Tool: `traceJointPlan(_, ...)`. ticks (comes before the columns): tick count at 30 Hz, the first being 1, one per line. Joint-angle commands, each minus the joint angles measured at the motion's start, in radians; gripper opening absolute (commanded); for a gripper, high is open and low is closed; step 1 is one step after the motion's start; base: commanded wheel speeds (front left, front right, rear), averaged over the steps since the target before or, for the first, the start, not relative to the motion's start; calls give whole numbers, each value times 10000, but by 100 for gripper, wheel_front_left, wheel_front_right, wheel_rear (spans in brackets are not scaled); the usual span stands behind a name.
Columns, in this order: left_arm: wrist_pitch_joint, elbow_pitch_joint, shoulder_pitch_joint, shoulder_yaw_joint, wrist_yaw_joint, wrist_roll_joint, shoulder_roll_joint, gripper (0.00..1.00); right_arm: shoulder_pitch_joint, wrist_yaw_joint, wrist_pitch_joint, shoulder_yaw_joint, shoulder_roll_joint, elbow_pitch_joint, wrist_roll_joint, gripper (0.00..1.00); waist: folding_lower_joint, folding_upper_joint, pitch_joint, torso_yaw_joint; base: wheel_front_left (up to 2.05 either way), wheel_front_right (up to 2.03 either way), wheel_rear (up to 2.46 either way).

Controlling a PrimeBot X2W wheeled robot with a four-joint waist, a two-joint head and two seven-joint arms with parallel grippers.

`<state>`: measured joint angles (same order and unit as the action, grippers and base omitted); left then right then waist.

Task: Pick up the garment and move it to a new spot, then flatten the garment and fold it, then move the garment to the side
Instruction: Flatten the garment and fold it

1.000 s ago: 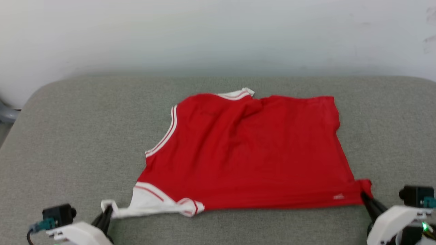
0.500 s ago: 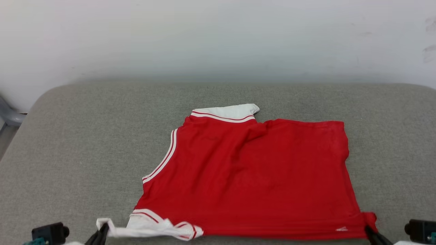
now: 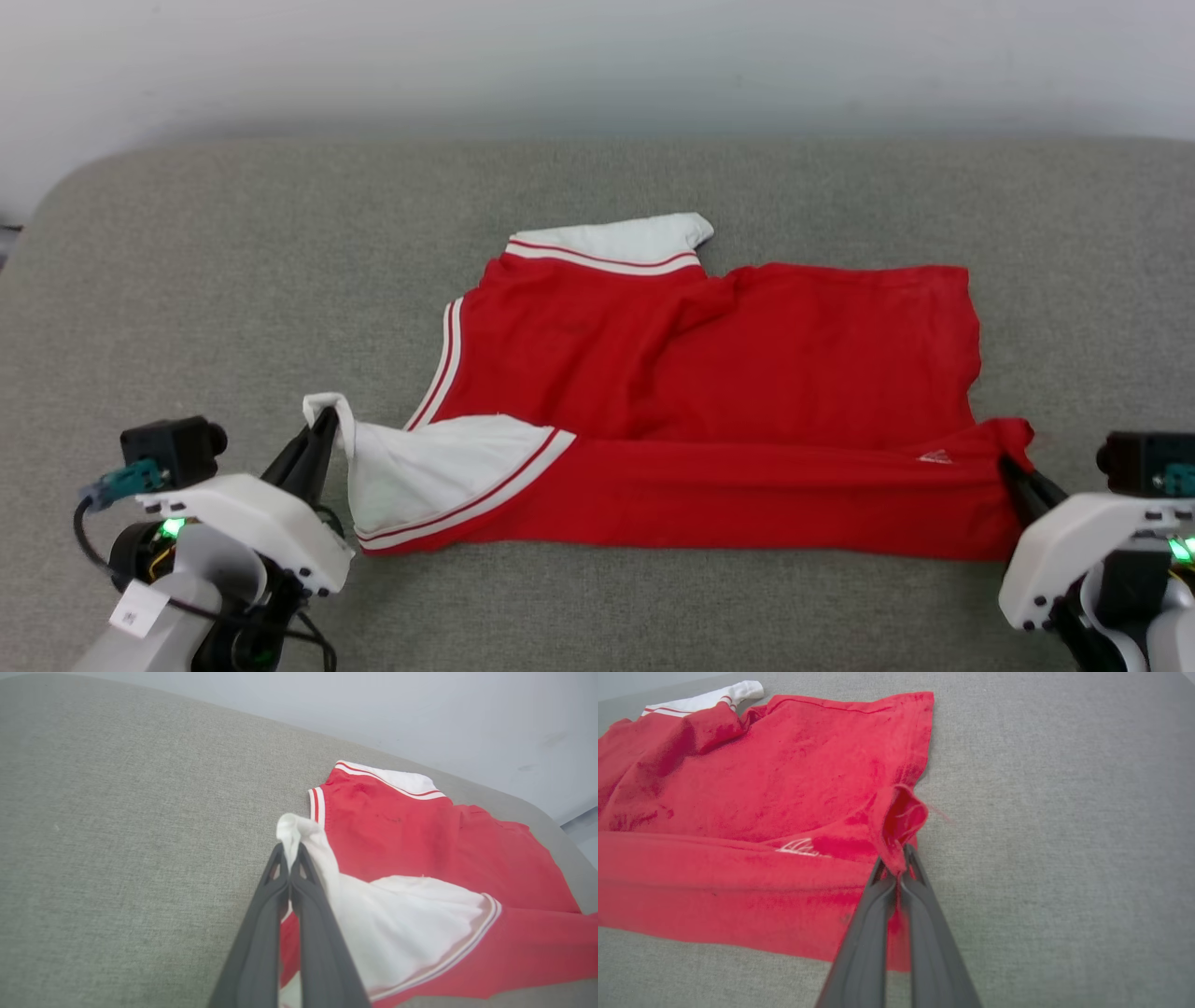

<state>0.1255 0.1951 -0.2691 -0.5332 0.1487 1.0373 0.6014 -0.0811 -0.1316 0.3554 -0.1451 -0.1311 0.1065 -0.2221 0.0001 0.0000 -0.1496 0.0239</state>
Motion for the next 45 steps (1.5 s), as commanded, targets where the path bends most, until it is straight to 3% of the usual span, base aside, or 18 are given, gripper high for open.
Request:
traceJointPlan(1, 8, 184, -235, -20, -111, -26, -98, 0, -244, 18, -5, 50, -53, 149, 86, 0, -1, 0, -320, -28, 0, 0, 0)
traceJointPlan(9, -344, 2191, -1456, -409, -1140, 113, -809, 0, -1567, 15, -367, 473, -236, 1726, 45, 0, -1, 0, -1106, -35, 0, 0, 0)
traceJointPlan(10, -368, 2377, -1541, -468, -1229, 104, -881, 0, -1647, 17, -405, 546, -241, 1941, 10, 11, -1, 0, -1139, -32, 0, 0, 0)
traceJointPlan(11, -409, 2556, -1616, -514, -1331, 129, -954, 0, -1692, 15, -461, 599, -233, 2146, -34, 47, -1, 0, -1159, -26, 0, 0, 0)
traceJointPlan(12, -478, 2711, -1664, -567, -1450, 188, -1044, 0, -1737, 15, -561, 643, -260, 2316, -38, 100, -1, 0, -1169, -15, 0, 0, 0)
traceJointPlan(13, -519, 2876, -1707, -586, -1532, 208, -1095, 15, -1788, 17, -701, 706, -264, 2463, -87, 100, -1, 0, -1173, -1, 0, 0, 0)
traceJointPlan(16, -458, 3245, -1807, -632, -1701, 188, -1211, 100, -1880, 15, -1474, 806, -305, 2569, -218, 100, -1, 0, -1101, 35, 0, 0, 0)
traceJointPlan(21, -247, 3600, -1885, -562, -1687, 102, -1089, 100, -1573, 14, -3160, 615, -304, 2357, 9, 100, -1, 0, -667, 96, 0, 0, 0)
traceJointPlan(25, -520, 3563, -1865, -587, -1584, 60, -755, 100, -1218, 14, -3872, 435, -179, 2083, 170, 100, -1, 0, -200, 90, 0, 0, 0)
traceJointPlan(29, -1370, 3110, -1694, -663, -1463, 253, -297, 100, -781, 14, -3872, 332, -40, 1645, 372, 100, -1, 0, 195, 28, 0, 0, 0)
traceJointPlan(34, -3246, 2073, -1516, -858, -1423, 872, 358, 100, -249, 14, -3600, 163, 202, 933, 486, 100, -1, 0, 416, -73, 0, 0, 0)
traceJointPlan(39, -5120, 987, -1128, -1021, -1040, 1642, 926, 100, 126, 14, -3188, 147, 422, 368, 456, 100, -1, 0, 354, -280, 0, 0, 0)
traceJointPlan(45, -5785, 660, -747, -1130, -528, 1933, 1160, 100, 156, 14, -2887, 190, 576, -38, 426, 100, -1, 0, -39, -597, 0, 0, 0)
